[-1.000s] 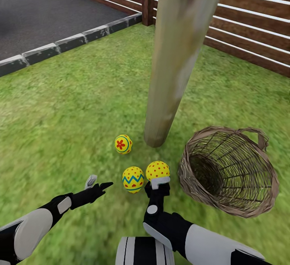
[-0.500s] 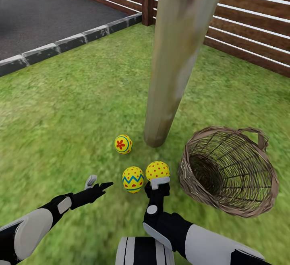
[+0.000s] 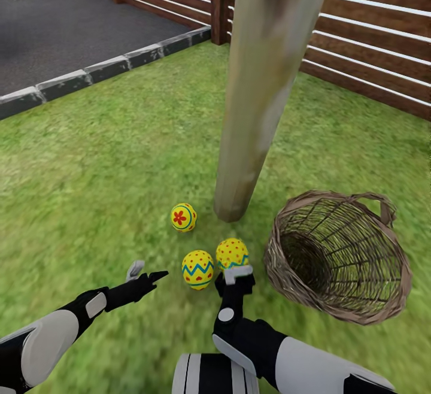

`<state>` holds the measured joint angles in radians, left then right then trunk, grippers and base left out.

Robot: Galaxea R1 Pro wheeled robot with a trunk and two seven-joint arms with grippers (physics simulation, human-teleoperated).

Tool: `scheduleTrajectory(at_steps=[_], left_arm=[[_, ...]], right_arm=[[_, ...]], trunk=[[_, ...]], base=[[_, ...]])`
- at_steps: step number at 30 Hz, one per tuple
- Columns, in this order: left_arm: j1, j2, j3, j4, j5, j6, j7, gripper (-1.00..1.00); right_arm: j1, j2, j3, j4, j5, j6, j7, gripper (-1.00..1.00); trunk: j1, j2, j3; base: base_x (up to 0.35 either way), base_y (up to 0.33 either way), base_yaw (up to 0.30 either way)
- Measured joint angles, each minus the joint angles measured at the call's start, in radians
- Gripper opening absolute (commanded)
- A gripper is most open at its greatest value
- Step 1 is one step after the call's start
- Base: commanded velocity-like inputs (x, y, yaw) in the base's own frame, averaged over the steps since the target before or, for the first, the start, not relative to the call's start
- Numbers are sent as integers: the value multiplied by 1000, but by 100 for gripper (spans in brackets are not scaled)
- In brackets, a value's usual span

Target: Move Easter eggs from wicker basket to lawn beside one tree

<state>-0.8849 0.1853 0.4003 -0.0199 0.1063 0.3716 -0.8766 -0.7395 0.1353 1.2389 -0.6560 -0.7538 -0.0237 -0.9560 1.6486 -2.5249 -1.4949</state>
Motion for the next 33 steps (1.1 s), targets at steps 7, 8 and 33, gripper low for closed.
scheduleTrajectory(at_steps=[7, 8, 33], left_arm=[[0, -1, -1, 0, 0, -2, 45, 100], [0, -5, -1, 0, 0, -6, 80, 100], [1, -121, -4, 0, 0, -360, 723, 100]], right_arm=[[0, 1, 0, 0, 0, 0, 0, 100], [0, 1, 0, 0, 0, 0, 0, 100], [13, 4, -7, 332, -12, -386, 377, 100]], trunk=[[-3, 2, 27], [-3, 2, 31], [-15, 8, 128]], base=[[-20, 0, 0], [-222, 0, 0], [-165, 0, 0]])
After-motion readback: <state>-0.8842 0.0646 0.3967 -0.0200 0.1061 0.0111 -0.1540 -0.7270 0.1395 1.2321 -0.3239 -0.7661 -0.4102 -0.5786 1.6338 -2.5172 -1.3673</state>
